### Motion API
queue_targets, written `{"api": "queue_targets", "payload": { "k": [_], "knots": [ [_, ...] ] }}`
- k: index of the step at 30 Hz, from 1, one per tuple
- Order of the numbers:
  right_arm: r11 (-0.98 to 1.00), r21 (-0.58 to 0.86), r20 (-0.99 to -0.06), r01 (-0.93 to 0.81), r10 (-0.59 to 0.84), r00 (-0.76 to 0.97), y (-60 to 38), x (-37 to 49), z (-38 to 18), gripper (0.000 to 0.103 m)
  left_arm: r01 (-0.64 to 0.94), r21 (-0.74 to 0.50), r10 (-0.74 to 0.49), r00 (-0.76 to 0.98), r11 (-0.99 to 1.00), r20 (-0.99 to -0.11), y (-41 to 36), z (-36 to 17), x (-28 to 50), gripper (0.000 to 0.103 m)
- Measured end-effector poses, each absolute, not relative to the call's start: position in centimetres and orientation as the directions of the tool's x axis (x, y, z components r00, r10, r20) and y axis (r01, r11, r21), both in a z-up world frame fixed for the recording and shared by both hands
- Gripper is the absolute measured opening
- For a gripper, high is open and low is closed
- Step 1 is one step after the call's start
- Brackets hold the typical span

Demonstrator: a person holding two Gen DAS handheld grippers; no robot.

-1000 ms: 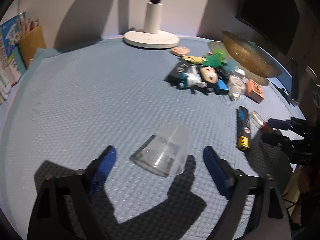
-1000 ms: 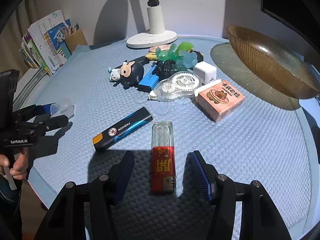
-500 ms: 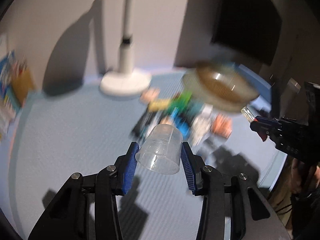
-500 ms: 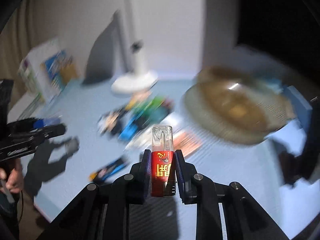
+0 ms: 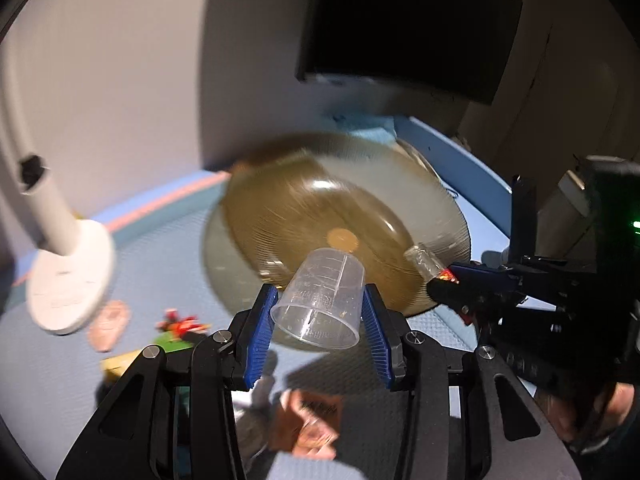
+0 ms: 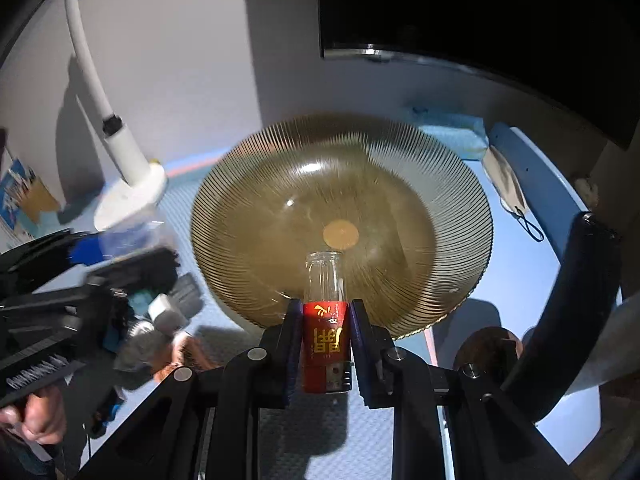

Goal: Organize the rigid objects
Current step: 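Carry the cup and lighter into the brown bowl and open both tools, then move the left tool to the FASHION USB stick while the right tool approaches the pink card box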

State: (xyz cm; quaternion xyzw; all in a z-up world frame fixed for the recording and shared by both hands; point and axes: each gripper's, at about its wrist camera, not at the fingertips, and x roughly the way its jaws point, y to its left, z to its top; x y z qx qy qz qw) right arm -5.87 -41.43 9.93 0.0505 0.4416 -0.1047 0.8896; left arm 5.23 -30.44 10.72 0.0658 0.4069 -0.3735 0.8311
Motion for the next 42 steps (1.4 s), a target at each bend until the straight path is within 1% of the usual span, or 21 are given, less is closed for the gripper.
{"api": "queue_targets", "payload": {
  "k": [3,4,5,6,7,8,9,13,17,18,20,21,23,27,30,34,35,36,38,40,42],
  "knots": [
    [0.973,-0.012,-0.816,0.230,-0.143,0.560,-42.0,-5.2,9.4,0.022,0.681,-0.186,-0.560,0.382,0.708,-0.735,-31.8,10.0,5.1,0.041],
    [0.972,0.002,-0.820,0.237,-0.134,0.557,-42.1,-5.0,9.4,0.023,0.679,-0.184,-0.557,0.383,0.711,-0.737,-32.1,9.9,5.2,0.044],
    [0.969,0.030,-0.816,0.243,-0.117,0.567,-42.5,-5.0,9.6,0.027,0.672,-0.182,-0.550,0.387,0.718,-0.740,-32.1,9.9,5.3,0.055],
    [0.965,0.047,-0.809,0.257,-0.114,0.576,-42.9,-5.1,9.8,0.031,0.662,-0.184,-0.548,0.396,0.726,-0.737,-31.7,10.2,5.3,0.059],
    [0.960,0.052,-0.803,0.274,-0.123,0.583,-43.4,-5.3,10.0,0.041,0.657,-0.188,-0.551,0.403,0.730,-0.731,-31.4,10.4,5.5,0.067],
    [0.953,0.055,-0.788,0.297,-0.141,0.599,-43.7,-5.9,10.5,0.050,0.649,-0.194,-0.558,0.418,0.735,-0.717,-30.3,10.9,5.5,0.072],
    [0.950,0.063,-0.774,0.305,-0.147,0.616,-43.9,-6.4,10.9,0.052,0.639,-0.198,-0.562,0.435,0.743,-0.704,-29.3,11.4,5.3,0.073],
    [0.947,0.123,-0.729,0.296,-0.116,0.675,-43.5,-9.0,12.2,0.053,0.577,-0.221,-0.560,0.513,0.786,-0.651,-22.8,13.3,4.1,0.073],
    [0.966,0.158,-0.696,0.204,-0.037,0.717,-40.2,-9.7,12.7,0.053,0.486,-0.225,-0.505,0.581,0.844,-0.638,-16.1,13.7,2.3,0.073],
    [0.971,0.166,-0.687,0.172,-0.011,0.727,-39.1,-9.8,12.7,0.056,0.459,-0.230,-0.489,0.594,0.858,-0.638,-14.6,13.5,1.7,0.074],
    [0.975,0.189,-0.670,0.114,0.043,0.741,-36.9,-9.9,12.0,0.061,0.382,-0.231,-0.435,0.629,0.895,-0.644,-11.2,12.7,0.4,0.081],
    [0.975,0.201,-0.666,0.094,0.065,0.743,-36.1,-9.8,11.6,0.062,0.348,-0.223,-0.405,0.645,0.911,-0.648,-9.7,12.0,-0.3,0.082],
    [0.972,0.232,-0.662,0.045,0.124,0.740,-34.2,-9.7,10.0,0.062,0.275,-0.181,-0.321,0.650,0.944,-0.689,-6.8,10.1,-1.1,0.082],
    [0.982,0.189,-0.671,0.030,0.107,0.734,-31.6,-8.5,5.6,0.062,0.124,-0.111,-0.165,0.623,0.986,-0.765,-2.9,4.9,-1.6,0.082],
    [0.985,0.166,-0.697,0.053,0.078,0.713,-31.1,-7.7,2.7,0.062,0.085,-0.108,-0.137,0.600,0.991,-0.788,-1.7,2.5,-1.7,0.082],
    [0.981,0.176,-0.716,0.079,0.073,0.694,-31.8,-7.6,1.4,0.062,0.097,-0.066,-0.111,0.605,0.993,-0.788,-2.2,1.8,-2.1,0.082],
    [0.980,0.183,-0.706,0.083,0.072,0.704,-32.0,-7.7,1.5,0.063,0.108,-0.063,-0.116,0.606,0.992,-0.787,-2.4,1.8,-2.2,0.085],
    [0.978,0.187,-0.704,0.091,0.069,0.707,-32.3,-7.8,1.6,0.068,0.116,-0.064,-0.121,0.601,0.991,-0.790,-2.5,1.7,-2.1,0.087],
    [0.976,0.191,-0.708,0.104,0.063,0.703,-32.5,-7.6,1.5,0.073,0.116,-0.051,-0.110,0.599,0.992,-0.793,-2.6,1.5,-1.9,0.087],
    [0.976,0.188,-0.704,0.106,0.059,0.708,-32.4,-7.6,1.7,0.074,0.117,-0.029,-0.094,0.600,0.993,-0.794,-2.8,1.2,-2.1,0.087],
    [0.977,0.185,-0.701,0.106,0.056,0.711,-32.4,-7.7,1.7,0.077,0.119,-0.017,-0.086,0.601,0.993,-0.794,-2.9,1.2,-2.1,0.087]
  ]
}}
